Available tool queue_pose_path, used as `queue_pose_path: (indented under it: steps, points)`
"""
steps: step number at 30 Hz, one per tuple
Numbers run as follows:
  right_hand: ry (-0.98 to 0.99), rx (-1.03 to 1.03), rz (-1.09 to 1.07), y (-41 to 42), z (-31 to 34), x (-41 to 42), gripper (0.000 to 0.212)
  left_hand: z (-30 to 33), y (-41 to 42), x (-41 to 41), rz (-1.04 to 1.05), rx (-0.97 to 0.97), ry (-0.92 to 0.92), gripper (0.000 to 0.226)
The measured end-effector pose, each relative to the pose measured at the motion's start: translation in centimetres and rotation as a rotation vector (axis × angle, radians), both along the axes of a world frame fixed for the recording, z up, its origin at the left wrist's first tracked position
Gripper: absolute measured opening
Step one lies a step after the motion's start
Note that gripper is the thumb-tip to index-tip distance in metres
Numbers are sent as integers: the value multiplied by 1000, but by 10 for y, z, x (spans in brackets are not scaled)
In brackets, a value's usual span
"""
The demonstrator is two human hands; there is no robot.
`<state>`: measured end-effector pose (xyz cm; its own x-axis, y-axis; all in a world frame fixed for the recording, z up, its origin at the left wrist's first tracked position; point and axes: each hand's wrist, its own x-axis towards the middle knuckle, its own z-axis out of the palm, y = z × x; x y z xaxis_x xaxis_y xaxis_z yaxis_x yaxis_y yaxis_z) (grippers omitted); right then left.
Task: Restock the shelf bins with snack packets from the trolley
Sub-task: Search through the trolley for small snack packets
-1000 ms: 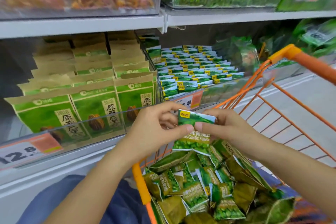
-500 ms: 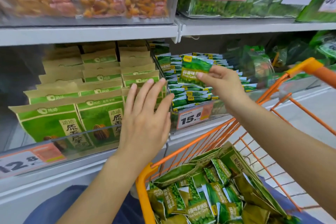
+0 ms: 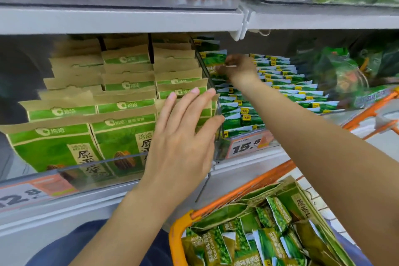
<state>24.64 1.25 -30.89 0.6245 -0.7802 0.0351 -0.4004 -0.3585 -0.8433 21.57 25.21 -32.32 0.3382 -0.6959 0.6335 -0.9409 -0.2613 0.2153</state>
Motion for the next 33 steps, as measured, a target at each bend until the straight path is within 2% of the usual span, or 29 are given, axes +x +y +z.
queue_pose_path:
  steps: [3,7,12,14,16,18,20,23,26,27,28,31,33]
  points:
    - [-13,59,37,1,-3,5,48,1,0,0,-6,7,7,27]
    - [-40,101,16,-3,-2,6,27,2,-1,1,-7,-3,5,28]
    - [-267,268,-68,-3,-3,3,23,4,-2,0,4,-12,3,25]
    - [-268,278,-72,-4,-1,6,35,4,-3,-1,5,-13,1,26]
    - [-230,258,-84,-3,-2,12,39,3,-3,0,5,-13,4,26]
    - [-152,172,-70,0,-7,17,21,3,-3,0,6,-13,7,25]
    - [-79,78,-56,2,-14,18,33,3,-3,0,5,-11,7,25]
    - [4,-30,-34,2,-16,14,26,3,-3,0,4,-1,-1,25]
    - [203,-184,16,2,-14,10,38,3,-2,1,2,13,3,25]
    - [226,-200,22,2,-13,9,32,4,-1,0,3,16,5,25]
    - [230,-196,35,3,-12,9,23,4,-2,0,3,19,7,25]
    - [105,-71,-4,8,1,-4,51,5,-3,-1,3,16,-1,23]
    - [4,-79,-20,13,15,-26,43,6,-5,-2,1,14,-4,23]
